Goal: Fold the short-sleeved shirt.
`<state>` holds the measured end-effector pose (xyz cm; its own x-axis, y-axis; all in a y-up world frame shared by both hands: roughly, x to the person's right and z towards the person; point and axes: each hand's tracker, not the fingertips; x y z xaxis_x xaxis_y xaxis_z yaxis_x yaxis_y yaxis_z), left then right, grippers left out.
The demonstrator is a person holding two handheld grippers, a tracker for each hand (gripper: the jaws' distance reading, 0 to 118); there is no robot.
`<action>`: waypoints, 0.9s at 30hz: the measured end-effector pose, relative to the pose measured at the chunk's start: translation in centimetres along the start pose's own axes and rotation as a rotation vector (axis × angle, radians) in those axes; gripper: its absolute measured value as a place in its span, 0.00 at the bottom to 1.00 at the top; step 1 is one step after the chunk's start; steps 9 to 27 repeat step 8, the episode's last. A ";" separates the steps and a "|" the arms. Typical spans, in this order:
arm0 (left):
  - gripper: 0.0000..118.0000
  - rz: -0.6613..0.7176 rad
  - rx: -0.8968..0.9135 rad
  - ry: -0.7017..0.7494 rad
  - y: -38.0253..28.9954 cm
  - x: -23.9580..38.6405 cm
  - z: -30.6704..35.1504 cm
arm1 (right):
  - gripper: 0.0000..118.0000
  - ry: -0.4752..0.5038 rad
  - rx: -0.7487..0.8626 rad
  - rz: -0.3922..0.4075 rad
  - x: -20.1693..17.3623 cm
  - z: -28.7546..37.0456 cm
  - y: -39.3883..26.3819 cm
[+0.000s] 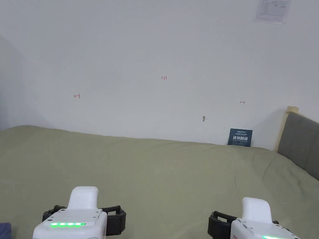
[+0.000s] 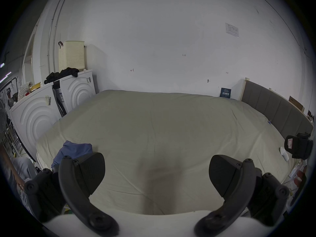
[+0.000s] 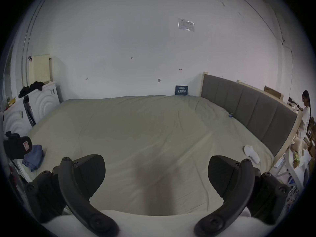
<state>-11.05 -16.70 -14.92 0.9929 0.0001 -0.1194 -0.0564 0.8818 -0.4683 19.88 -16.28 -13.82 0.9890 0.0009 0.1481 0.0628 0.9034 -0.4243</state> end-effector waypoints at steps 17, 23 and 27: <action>1.00 -0.009 -0.013 0.022 0.2 0.0 -0.1 | 1.00 -0.010 0.006 0.038 -0.2 0.0 0.4; 1.00 -0.009 -0.013 0.022 0.2 0.0 -0.1 | 1.00 -0.010 0.006 0.038 -0.2 0.0 0.4; 1.00 -0.009 -0.013 0.022 0.2 0.0 -0.1 | 1.00 -0.010 0.006 0.038 -0.2 0.0 0.4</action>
